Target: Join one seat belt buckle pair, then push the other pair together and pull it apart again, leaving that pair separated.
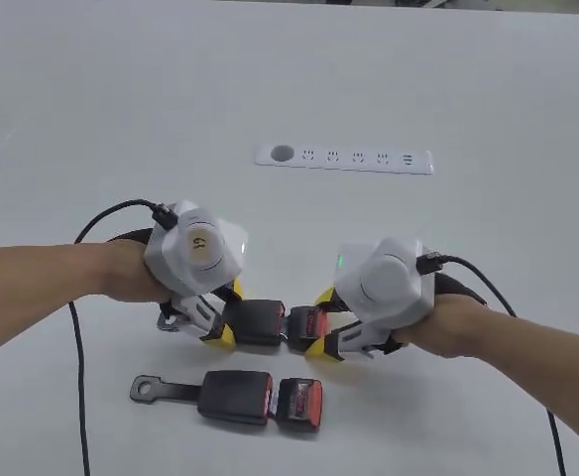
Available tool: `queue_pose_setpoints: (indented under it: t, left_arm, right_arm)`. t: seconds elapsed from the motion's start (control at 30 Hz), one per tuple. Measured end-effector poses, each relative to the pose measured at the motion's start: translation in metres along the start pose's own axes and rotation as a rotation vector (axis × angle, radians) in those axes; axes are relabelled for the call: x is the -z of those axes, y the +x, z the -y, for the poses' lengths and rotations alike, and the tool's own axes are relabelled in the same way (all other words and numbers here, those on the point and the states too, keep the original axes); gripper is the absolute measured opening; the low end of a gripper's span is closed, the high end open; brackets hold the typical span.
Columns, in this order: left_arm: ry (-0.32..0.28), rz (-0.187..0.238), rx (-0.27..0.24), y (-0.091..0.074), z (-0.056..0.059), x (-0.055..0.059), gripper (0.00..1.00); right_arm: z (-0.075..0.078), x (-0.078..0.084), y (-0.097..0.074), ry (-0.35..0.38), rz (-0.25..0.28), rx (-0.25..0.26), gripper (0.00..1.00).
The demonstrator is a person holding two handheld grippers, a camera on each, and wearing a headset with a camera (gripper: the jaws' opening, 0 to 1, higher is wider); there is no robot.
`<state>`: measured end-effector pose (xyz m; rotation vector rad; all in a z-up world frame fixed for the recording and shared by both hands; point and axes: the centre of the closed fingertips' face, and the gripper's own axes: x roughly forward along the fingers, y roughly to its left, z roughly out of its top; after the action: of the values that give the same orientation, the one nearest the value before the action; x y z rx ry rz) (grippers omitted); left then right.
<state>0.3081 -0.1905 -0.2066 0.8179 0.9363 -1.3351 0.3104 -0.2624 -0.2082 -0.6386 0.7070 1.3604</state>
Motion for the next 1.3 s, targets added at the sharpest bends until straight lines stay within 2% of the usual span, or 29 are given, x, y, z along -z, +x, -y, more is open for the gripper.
queue_pose_setpoints:
  t: [0.23, 0.47, 0.67, 0.93, 1.3]
  left_arm:
    - [-0.007, 0.002, -0.001, 0.002, -0.003, 0.005, 0.3]
    - [-0.004, -0.001, 0.0, 0.003, -0.002, 0.005, 0.31]
    - [-0.01, 0.022, -0.002, 0.003, -0.003, 0.006, 0.31]
    - [-0.008, 0.007, 0.001, 0.005, -0.004, 0.006, 0.32]
    - [-0.002, 0.001, 0.001, 0.004, -0.003, 0.005, 0.32]
  right_arm:
    - [0.0, 0.0, 0.001, -0.012, -0.002, 0.001, 0.3]
    - [0.001, 0.002, 0.001, -0.042, -0.008, -0.002, 0.31]
    - [0.001, 0.003, 0.001, -0.05, -0.02, 0.002, 0.31]
    - [0.004, 0.017, -0.009, -0.061, -0.041, 0.001, 0.31]
    - [0.003, 0.015, -0.008, -0.063, -0.039, 0.004, 0.31]
